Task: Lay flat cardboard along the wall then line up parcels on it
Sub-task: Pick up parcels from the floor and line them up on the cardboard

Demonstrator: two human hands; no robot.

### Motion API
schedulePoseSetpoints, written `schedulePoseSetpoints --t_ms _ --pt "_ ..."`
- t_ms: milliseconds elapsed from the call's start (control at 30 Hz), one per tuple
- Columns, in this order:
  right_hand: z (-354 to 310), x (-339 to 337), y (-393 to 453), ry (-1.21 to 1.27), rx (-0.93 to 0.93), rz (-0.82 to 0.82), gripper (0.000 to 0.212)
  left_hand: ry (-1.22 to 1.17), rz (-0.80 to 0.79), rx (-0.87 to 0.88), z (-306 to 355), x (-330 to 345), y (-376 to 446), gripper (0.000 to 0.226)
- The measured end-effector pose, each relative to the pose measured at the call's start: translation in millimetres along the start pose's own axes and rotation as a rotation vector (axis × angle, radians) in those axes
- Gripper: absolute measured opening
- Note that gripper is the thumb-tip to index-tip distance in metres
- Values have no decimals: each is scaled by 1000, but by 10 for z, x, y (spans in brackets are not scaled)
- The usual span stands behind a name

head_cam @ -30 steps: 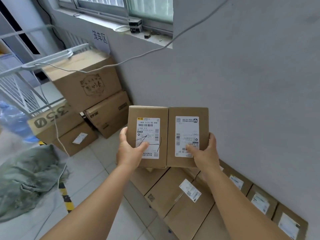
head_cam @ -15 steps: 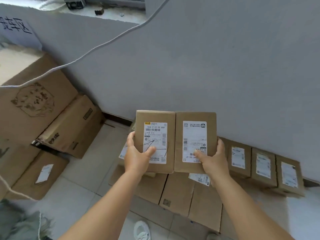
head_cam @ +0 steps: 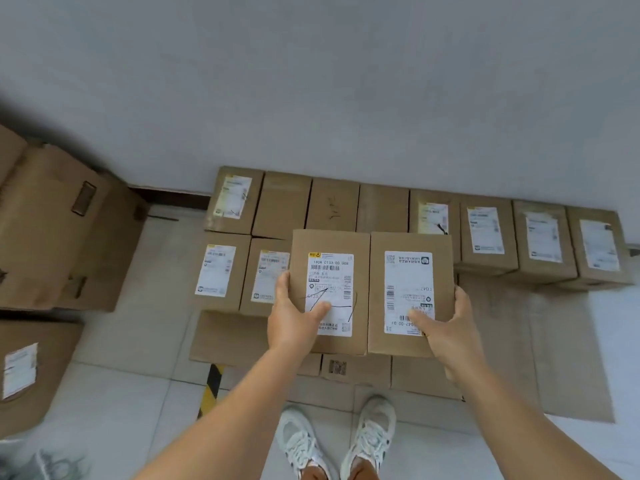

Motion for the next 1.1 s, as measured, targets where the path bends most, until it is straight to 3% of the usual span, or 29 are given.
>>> schedulePoseSetpoints --t_ms 233,467,600,700,833,967,1100 --pt "693 453 626 -48 62 -20 93 95 -33 16 -456 684 419 85" --pt "1075 967 1117 -55 68 -77 76 153 -47 7 -861 1140 704 99" --pt "1070 1168 1284 -111 3 -131 66 352 -96 170 -987 1354 748 106" --pt "1066 1309 1293 -165 -14 -187 79 543 -129 288 -1074 1415 710 99" --pt "997 1422 1091 -411 -218 -256 120 877 -218 584 -1029 1500 640 95" --pt "964 1515 829 -779 -541 -375 109 997 -321 730 -1002 1589 661 89" --pt "913 1470 848 -851 -578 -346 91 1026 -341 773 -958 1627 737 86"
Point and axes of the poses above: each hand's wrist, its own y-axis towards the middle knuckle, its own x-axis out of the palm, z = x × y, the point moved 8 cm from there along y, towards the middle knuckle, and after that the axes turned 15 degrees about z, right-handed, at the moved point
